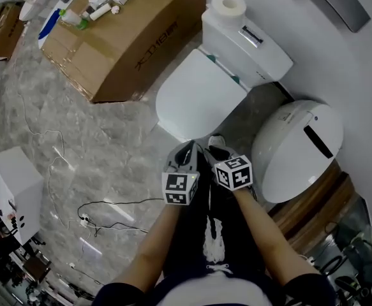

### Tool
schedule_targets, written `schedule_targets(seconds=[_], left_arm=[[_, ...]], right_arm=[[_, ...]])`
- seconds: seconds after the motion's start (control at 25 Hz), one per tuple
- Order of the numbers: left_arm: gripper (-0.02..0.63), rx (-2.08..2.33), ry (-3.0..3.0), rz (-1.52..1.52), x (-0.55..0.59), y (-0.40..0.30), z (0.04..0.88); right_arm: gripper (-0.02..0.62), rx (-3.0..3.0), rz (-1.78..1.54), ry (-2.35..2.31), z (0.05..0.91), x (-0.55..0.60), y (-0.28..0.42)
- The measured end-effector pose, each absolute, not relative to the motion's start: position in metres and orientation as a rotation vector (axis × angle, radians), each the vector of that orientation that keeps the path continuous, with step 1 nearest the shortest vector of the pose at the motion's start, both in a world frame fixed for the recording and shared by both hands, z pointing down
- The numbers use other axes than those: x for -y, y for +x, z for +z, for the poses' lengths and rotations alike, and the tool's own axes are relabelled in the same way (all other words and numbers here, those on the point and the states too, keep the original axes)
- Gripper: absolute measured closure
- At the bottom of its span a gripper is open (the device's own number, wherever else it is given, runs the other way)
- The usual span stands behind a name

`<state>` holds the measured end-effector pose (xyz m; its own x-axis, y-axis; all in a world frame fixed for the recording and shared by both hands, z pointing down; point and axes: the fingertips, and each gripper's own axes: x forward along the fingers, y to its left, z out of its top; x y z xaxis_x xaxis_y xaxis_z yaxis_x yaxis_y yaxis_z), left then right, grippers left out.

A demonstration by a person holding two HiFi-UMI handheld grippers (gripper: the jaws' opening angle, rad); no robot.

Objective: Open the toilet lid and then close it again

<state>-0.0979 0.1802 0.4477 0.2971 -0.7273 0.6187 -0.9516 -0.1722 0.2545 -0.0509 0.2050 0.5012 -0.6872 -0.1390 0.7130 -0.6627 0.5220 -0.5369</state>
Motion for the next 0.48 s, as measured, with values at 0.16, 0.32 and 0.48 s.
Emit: schedule_targets(seconds=[0.16,0.32,0.48], left_arm=[[0.601,1.479,1.93,0.528,-0.178,-0.093,0.483],[0.601,1.436,1.909,0.564,-0.18,-0.086,0.512],[0.601,1.391,1.893,0.565,-0.181,-0.082,0.537]], right_arm=[[0.56,2.114,1.205,0.676,0.538,-0.195,-0.049],[0.56,2.067,1.318,0.707,0.567,-0.188,-0.05],[0.552,2.011,1.428,0.721,0.6,-0.187,-0.051]])
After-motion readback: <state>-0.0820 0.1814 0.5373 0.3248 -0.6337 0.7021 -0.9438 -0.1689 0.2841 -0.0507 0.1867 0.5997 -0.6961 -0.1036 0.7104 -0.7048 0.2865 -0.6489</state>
